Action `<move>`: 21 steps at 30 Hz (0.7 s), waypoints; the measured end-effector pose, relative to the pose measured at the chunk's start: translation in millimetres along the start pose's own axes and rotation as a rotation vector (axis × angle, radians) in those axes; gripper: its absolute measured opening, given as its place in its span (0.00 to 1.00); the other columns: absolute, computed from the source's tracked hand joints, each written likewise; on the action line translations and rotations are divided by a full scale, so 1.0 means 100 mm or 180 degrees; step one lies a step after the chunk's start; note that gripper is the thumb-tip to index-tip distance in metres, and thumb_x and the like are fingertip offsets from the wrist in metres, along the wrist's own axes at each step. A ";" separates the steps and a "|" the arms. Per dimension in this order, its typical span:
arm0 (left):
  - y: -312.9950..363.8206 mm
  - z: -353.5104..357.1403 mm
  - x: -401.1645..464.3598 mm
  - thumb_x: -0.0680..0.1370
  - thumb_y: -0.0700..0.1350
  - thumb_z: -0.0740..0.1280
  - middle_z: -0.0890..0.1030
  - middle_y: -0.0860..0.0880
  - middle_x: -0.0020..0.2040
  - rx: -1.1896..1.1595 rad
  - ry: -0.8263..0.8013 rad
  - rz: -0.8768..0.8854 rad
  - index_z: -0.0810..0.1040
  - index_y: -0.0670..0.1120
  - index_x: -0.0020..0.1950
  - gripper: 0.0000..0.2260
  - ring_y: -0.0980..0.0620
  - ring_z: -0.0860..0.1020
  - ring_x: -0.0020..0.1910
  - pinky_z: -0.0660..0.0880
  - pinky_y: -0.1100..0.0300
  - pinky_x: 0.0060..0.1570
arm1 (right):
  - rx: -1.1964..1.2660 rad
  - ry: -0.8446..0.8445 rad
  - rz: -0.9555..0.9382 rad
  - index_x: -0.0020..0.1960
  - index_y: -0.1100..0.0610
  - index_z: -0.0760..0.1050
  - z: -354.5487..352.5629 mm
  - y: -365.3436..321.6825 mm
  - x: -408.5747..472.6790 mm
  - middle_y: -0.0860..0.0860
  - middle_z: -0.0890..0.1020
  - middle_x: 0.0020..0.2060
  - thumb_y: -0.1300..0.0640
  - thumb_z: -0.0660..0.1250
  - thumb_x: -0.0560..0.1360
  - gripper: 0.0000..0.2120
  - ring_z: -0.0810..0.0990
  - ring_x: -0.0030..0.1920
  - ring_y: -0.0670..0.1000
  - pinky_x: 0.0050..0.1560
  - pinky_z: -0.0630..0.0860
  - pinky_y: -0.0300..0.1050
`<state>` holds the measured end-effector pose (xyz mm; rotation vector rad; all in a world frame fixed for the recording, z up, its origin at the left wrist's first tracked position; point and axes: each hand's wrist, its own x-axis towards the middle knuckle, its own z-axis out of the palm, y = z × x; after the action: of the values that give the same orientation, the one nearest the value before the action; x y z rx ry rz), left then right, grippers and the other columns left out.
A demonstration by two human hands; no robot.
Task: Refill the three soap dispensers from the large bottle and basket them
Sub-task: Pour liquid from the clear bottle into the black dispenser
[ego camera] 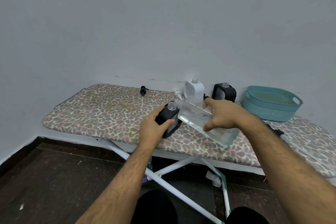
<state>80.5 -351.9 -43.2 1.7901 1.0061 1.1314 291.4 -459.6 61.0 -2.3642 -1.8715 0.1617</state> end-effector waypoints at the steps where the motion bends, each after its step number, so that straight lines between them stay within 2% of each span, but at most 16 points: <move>1: 0.00 0.00 0.00 0.70 0.51 0.77 0.80 0.55 0.62 -0.0003 0.0001 0.0000 0.74 0.54 0.71 0.30 0.58 0.78 0.58 0.79 0.53 0.59 | -0.0030 -0.0004 0.0001 0.65 0.48 0.66 -0.02 -0.01 0.00 0.43 0.75 0.38 0.41 0.77 0.62 0.37 0.74 0.40 0.45 0.39 0.72 0.46; 6: -0.02 0.01 0.00 0.70 0.51 0.77 0.80 0.55 0.62 -0.0031 0.0007 -0.0011 0.74 0.55 0.71 0.30 0.58 0.78 0.58 0.79 0.53 0.59 | -0.0161 -0.0062 0.0030 0.65 0.48 0.66 -0.09 -0.06 0.01 0.42 0.75 0.40 0.40 0.77 0.62 0.37 0.75 0.43 0.48 0.41 0.74 0.47; 12: -0.03 0.01 0.00 0.70 0.52 0.77 0.80 0.55 0.62 -0.0050 -0.0001 -0.0023 0.74 0.55 0.71 0.30 0.58 0.78 0.58 0.79 0.53 0.58 | -0.0227 -0.0143 0.0062 0.64 0.48 0.67 -0.15 -0.09 0.03 0.46 0.78 0.46 0.40 0.78 0.62 0.36 0.76 0.46 0.51 0.46 0.76 0.48; 21: -0.02 0.01 0.00 0.70 0.52 0.77 0.80 0.56 0.62 -0.0028 0.0016 0.0000 0.74 0.55 0.71 0.30 0.59 0.78 0.58 0.80 0.54 0.58 | -0.0317 -0.0214 0.0118 0.65 0.48 0.67 -0.23 -0.12 0.05 0.45 0.79 0.49 0.40 0.78 0.61 0.37 0.76 0.49 0.51 0.52 0.78 0.50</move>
<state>80.7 -351.7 -45.0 1.7811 1.0025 1.1390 285.1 -452.6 85.2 -2.4900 -1.9088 0.1569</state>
